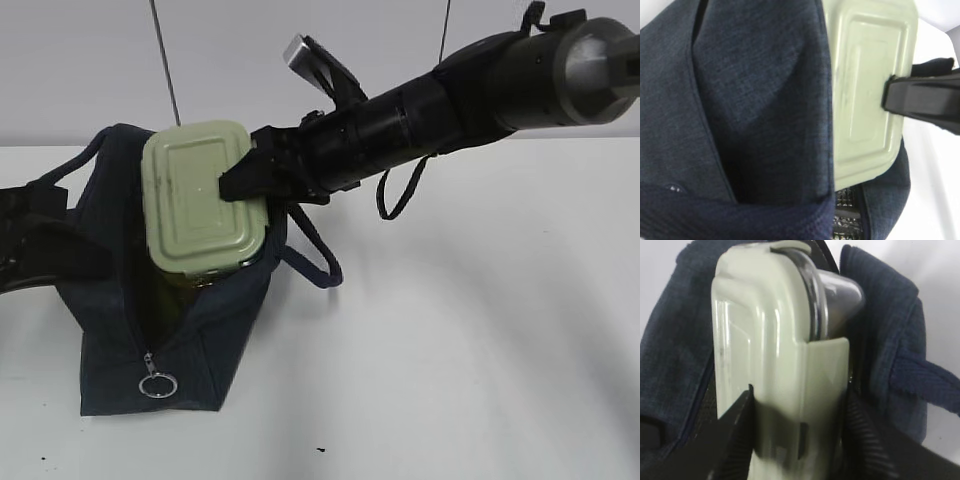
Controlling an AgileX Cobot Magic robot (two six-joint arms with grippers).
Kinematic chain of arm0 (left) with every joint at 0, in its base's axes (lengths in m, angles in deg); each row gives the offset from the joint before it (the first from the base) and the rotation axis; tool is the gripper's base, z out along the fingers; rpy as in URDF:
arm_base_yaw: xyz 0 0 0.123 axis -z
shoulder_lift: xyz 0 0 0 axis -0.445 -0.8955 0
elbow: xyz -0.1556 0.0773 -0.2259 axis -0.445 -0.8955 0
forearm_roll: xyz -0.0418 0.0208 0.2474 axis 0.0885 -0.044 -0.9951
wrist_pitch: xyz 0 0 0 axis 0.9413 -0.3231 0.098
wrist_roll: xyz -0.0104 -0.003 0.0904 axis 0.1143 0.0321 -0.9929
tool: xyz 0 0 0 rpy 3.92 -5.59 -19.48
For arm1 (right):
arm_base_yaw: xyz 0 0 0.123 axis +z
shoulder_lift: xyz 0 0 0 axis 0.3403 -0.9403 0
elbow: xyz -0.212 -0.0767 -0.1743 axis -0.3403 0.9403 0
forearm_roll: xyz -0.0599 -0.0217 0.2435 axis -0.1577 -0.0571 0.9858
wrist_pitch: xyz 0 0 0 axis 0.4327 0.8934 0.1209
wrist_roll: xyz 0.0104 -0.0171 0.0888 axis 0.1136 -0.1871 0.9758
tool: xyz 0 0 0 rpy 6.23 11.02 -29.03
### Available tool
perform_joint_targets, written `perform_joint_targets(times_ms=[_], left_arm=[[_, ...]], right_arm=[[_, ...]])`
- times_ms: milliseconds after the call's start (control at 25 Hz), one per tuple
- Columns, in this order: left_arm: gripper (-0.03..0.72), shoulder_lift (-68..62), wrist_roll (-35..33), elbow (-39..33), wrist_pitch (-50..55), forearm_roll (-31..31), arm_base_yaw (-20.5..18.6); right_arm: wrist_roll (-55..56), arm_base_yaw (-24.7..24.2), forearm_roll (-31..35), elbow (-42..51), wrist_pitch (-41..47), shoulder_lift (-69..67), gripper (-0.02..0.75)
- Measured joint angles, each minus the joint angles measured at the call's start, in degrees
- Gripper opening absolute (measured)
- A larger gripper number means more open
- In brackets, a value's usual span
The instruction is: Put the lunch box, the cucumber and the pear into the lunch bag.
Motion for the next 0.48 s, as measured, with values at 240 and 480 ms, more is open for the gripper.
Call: perform_joint_targets(times_ms=[240,480], left_arm=[[-0.019,0.0,0.0,0.0,-0.1,0.0,0.0],[-0.019,0.0,0.0,0.0,-0.1,0.1,0.0]], right_arm=[[1.6,2.6,-1.4,-0.1,-1.0,-1.8,0.377],[3.4,6.3,-1.5,-1.4,-3.3,-4.7,0.379]])
